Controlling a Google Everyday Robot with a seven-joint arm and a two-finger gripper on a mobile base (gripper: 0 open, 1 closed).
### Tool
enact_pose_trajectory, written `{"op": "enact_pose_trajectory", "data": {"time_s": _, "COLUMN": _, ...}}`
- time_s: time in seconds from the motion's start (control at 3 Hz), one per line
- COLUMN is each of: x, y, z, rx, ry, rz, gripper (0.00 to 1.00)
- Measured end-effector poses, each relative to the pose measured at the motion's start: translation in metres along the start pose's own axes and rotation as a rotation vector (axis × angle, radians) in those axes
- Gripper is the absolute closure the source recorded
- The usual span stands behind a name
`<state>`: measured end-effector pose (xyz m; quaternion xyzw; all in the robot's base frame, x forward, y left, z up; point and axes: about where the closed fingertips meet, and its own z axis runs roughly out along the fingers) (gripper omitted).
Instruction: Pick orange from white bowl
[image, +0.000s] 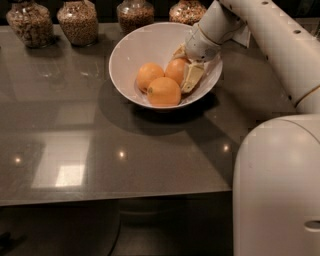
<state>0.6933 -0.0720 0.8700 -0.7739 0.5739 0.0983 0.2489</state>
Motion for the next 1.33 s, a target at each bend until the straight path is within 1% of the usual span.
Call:
{"op": "enact_pose_trajectory", "data": {"time_s": 0.33, "x": -0.009, "y": 0.001, "z": -0.012, "rx": 0.02, "ry": -0.004, "rz": 0.005, "gripper": 1.0}}
{"op": "enact_pose_trajectory", "data": {"time_s": 0.67, "x": -0.02, "y": 0.003, "z": -0.032, "rx": 0.049, "ry": -0.014, "rz": 0.013, "gripper": 1.0}}
{"op": "enact_pose_trajectory", "data": {"time_s": 1.0, "x": -0.032, "y": 0.006, "z": -0.057, "rx": 0.092, "ry": -0.038, "rz": 0.027, "gripper": 1.0}}
{"op": "enact_pose_trajectory", "data": {"time_s": 1.33, "x": -0.054, "y": 0.018, "z": -0.092, "rx": 0.194, "ry": -0.168, "rz": 0.056, "gripper": 1.0}}
